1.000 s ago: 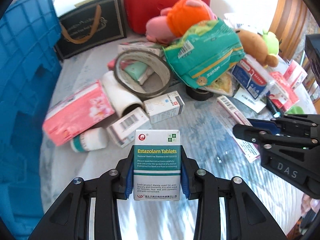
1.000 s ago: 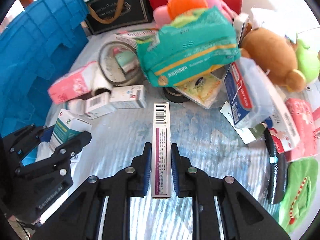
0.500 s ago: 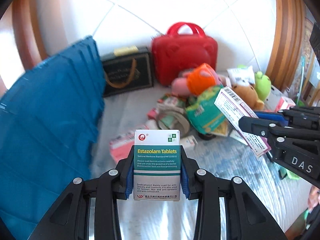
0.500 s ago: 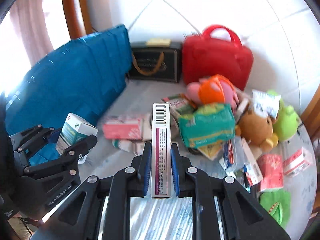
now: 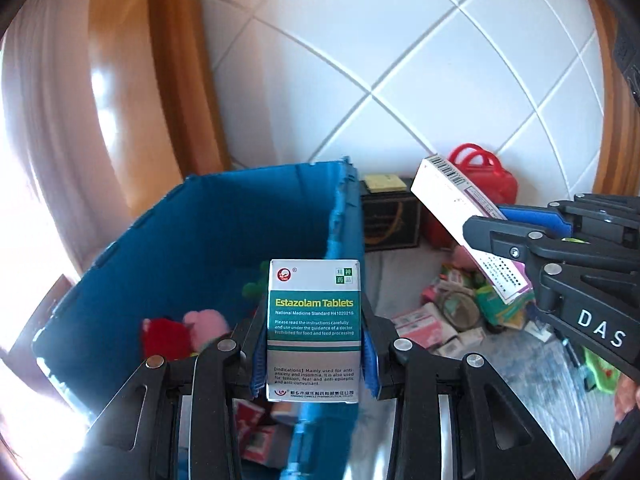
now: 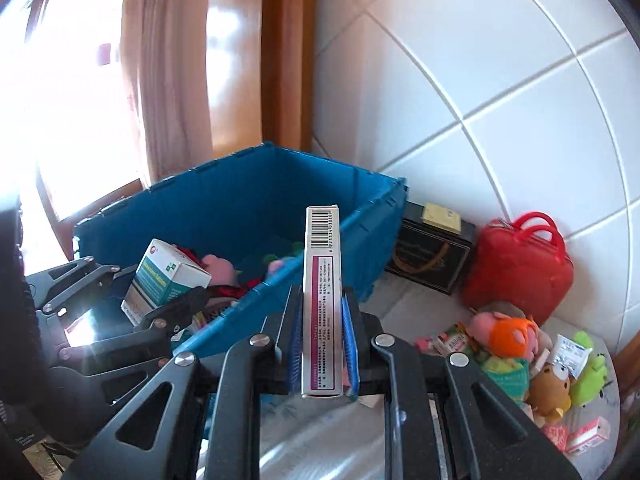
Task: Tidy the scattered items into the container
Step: 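Lower both boxes into the crate and open both tools, then move both tools back toward the remaining pile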
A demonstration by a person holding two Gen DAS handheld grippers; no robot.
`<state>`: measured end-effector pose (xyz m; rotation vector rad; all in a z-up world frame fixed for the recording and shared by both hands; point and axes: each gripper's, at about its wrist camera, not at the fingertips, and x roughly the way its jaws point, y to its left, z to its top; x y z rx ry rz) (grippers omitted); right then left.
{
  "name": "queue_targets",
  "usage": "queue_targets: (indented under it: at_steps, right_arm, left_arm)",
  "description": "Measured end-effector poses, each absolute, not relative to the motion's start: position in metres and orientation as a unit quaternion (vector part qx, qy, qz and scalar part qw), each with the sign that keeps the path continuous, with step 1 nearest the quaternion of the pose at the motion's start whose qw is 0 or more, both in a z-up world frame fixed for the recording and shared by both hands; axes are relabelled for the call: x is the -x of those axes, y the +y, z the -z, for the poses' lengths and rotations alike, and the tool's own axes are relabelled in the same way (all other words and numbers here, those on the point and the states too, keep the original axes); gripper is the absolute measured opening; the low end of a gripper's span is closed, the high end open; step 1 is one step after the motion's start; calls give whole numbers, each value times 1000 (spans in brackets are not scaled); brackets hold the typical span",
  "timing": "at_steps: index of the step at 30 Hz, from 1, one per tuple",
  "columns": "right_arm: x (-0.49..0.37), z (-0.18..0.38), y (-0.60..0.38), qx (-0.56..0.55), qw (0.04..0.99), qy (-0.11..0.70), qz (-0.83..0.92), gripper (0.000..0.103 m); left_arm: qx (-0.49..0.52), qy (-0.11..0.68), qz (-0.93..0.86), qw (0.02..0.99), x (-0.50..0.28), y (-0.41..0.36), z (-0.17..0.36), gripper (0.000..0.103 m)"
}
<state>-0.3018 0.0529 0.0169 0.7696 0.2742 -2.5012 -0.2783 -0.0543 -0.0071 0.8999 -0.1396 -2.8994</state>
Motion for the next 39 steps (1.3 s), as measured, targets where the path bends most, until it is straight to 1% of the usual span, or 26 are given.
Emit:
queue_targets:
  at_steps: [4,9,18,19,20,21,22,23,24,25,30,33,36,37,39]
  right_arm:
    - [302,-18,-8,-285,287,110,908,18]
    - [305,-6,-61,-298,309,125,895,18]
    - [307,4,-87,-301,300,136,895,18]
    - [307,3,-87,-300,294,135,897,18]
    - [306,2,-86,-298,288,135,900,22]
    - [307,1,-84,-297,283,132,902,28]
    - [308,0,-81,-296,278,130,905,50]
    - [308,0,-78,-293,272,127,908,74]
    - [308,-2,-75,-289,267,126,911,82]
    - [307,-3,-72,-287,263,124,913,83]
    - [305,-7,-61,-282,254,120,917,84]
    - [303,-6,-54,-283,249,114,919,88]
    - [300,-6,-44,-282,248,108,921,94]
    - [299,-6,-40,-280,247,107,921,98]
    - [295,-7,-30,-276,246,104,923,99]
  left_arm:
    - [-313,-30,945,86,278,-110,13,36]
    - [-335,-11,936,107,281,-157,28,36]
    - [-340,0,934,111,278,-192,37,37]
    - [-339,0,934,110,274,-194,36,50]
    - [-339,0,934,110,273,-192,37,65]
    - [-333,0,936,114,272,-190,37,95]
    - [-328,0,937,117,271,-188,37,103]
    - [-325,-1,938,118,270,-188,36,103]
    - [-323,0,939,117,269,-187,36,103]
    - [-326,4,939,112,270,-188,36,103]
    - [-334,14,936,109,274,-190,43,103]
    - [-333,17,936,110,273,-187,43,103]
    - [-333,17,936,110,269,-181,40,103]
    - [-331,16,937,111,267,-179,39,103]
    - [-325,11,939,110,263,-171,36,103]
